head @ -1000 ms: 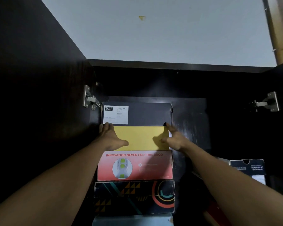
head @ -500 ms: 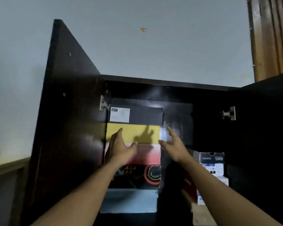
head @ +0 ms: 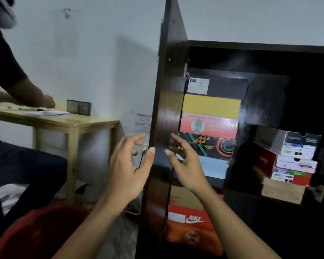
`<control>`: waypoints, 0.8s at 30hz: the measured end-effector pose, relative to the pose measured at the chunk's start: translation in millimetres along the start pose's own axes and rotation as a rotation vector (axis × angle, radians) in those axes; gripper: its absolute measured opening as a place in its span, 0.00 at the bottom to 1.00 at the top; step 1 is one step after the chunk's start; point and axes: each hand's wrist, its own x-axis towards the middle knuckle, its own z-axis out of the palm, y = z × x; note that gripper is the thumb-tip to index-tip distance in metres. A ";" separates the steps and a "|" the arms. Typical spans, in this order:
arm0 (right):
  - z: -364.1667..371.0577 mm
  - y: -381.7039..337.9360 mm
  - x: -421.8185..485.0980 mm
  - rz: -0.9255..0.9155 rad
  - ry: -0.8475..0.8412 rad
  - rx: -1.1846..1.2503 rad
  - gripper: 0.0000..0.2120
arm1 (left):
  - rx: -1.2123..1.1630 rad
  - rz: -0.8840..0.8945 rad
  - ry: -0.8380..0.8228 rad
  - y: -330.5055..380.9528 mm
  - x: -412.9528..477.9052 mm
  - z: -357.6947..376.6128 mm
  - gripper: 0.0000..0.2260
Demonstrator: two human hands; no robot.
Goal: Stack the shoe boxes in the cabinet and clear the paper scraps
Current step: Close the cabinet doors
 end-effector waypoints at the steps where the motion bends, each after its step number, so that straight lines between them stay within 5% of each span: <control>1: 10.6 -4.3 -2.8 -0.029 0.004 0.003 0.23 | 0.027 -0.055 -0.031 -11.8 -0.3 -3.2 0.18; 7: 33.4 -14.7 -6.7 -0.079 0.021 0.055 0.21 | -0.004 -0.219 -0.458 -39.8 -2.7 -1.0 0.20; 18: -46.4 -5.8 -26.4 -0.246 0.122 -0.300 0.23 | -0.242 -0.030 -0.579 -28.3 -24.0 79.7 0.25; 24: -120.7 28.0 -34.0 -0.130 0.190 -0.426 0.31 | -0.167 0.187 -0.656 -18.6 -20.7 166.5 0.33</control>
